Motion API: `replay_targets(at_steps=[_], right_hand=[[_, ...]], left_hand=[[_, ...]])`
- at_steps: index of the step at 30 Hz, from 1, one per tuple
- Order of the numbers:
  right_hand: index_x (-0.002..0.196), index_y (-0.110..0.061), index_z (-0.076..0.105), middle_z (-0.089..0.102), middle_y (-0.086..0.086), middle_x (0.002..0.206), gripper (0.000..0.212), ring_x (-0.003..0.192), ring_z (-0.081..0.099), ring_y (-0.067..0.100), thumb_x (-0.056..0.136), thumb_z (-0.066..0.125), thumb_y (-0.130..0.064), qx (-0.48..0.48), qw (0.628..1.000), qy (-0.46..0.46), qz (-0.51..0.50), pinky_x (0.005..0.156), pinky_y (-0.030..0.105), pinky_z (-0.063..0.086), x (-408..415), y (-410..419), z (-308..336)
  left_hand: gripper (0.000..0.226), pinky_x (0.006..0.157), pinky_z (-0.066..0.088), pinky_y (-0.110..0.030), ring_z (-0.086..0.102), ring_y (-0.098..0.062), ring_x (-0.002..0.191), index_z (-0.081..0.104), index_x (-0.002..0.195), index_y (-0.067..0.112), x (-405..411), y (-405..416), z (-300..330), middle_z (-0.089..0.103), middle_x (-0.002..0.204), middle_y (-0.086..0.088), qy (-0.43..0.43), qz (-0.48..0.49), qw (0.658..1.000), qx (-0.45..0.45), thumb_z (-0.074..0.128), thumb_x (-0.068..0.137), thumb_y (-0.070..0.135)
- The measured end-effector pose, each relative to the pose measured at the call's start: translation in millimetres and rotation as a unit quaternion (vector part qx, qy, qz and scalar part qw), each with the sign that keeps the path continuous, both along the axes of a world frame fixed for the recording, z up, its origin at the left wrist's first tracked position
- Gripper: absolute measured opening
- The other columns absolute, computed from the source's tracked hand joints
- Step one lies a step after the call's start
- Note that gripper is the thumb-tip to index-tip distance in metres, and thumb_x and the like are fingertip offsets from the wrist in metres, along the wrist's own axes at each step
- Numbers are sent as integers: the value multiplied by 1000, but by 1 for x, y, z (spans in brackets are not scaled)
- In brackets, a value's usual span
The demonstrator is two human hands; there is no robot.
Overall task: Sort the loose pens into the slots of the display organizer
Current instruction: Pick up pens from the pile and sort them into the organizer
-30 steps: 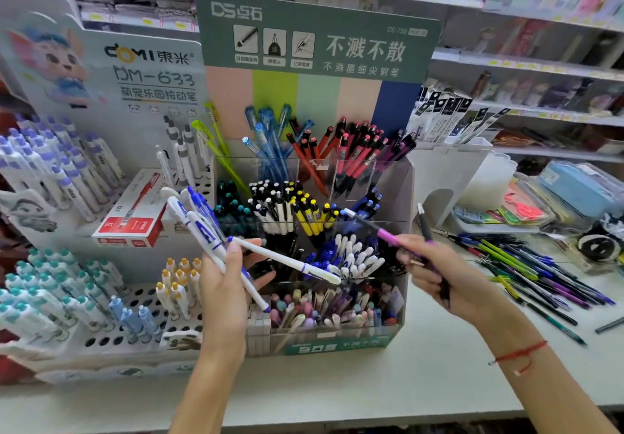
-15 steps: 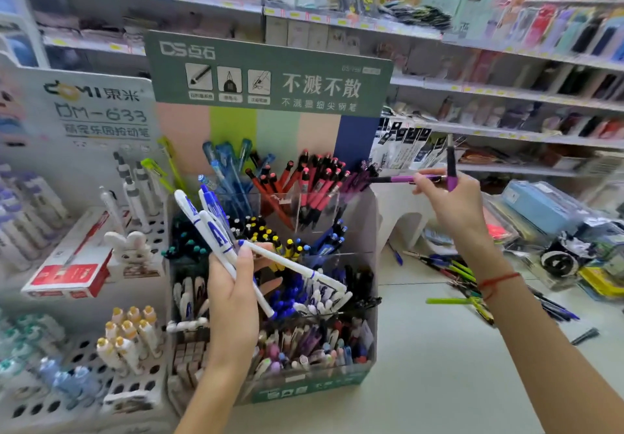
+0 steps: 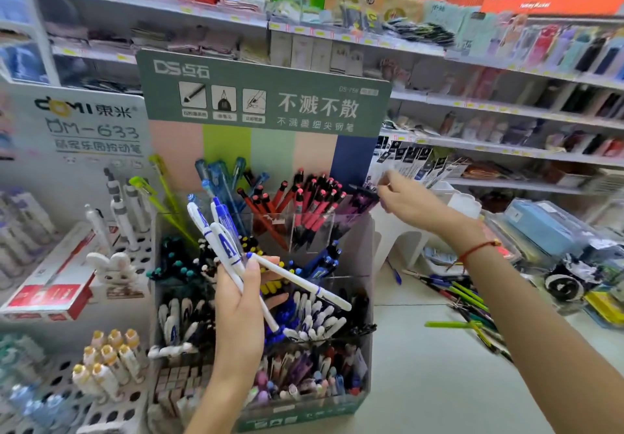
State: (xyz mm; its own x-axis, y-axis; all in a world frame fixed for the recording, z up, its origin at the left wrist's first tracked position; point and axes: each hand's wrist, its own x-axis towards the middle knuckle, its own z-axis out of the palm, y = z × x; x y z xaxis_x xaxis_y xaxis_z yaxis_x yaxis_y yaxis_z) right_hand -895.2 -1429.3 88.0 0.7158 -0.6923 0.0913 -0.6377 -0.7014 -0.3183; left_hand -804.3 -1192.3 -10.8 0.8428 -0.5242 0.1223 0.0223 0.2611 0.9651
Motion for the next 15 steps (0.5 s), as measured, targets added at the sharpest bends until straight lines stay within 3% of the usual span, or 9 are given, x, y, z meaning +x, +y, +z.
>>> replay_targets(at_steps=[3, 5, 8, 12, 15], right_hand=[[77, -23, 60, 65, -6, 62, 14, 42, 56, 10, 90, 63, -22, 10, 999, 19, 46, 56, 26, 45, -10, -2, 16], [67, -25, 66, 64, -10, 52, 16, 36, 55, 5, 80, 75, -26, -26, 998, 34, 54, 58, 24, 48, -7, -3, 23], [64, -25, 69, 66, -6, 57, 15, 46, 60, 4, 71, 81, -31, -99, 993, 60, 36, 59, 24, 51, 9, -3, 25], [85, -19, 70, 61, -3, 78, 23, 75, 54, 19, 69, 83, -29, -174, 984, 24, -31, 64, 28, 39, 29, 0, 22], [78, -15, 73, 66, -1, 73, 18, 73, 62, 19, 69, 83, -28, -136, 990, 3, -31, 62, 28, 44, 33, -1, 17]], left_hand=[[16, 61, 55, -18, 66, 0, 86, 50, 112, 25, 1, 1, 0, 68, 98, 6, 5, -1, 1000, -1, 38, 102, 23], [15, 61, 55, -20, 67, -2, 87, 51, 110, 26, 2, 2, -1, 69, 96, 8, 13, -3, 1000, -1, 39, 102, 23], [18, 61, 57, -23, 68, -6, 88, 52, 114, 21, 2, 3, -3, 69, 96, 5, 31, -5, 1000, -2, 39, 101, 23], [27, 60, 56, -22, 68, -7, 90, 51, 122, 10, 0, 7, -4, 68, 100, 2, 39, -9, 999, -1, 40, 101, 23], [24, 60, 56, -22, 68, -6, 91, 52, 119, 14, -1, 11, -3, 68, 101, 1, 44, -10, 999, -3, 40, 101, 23]])
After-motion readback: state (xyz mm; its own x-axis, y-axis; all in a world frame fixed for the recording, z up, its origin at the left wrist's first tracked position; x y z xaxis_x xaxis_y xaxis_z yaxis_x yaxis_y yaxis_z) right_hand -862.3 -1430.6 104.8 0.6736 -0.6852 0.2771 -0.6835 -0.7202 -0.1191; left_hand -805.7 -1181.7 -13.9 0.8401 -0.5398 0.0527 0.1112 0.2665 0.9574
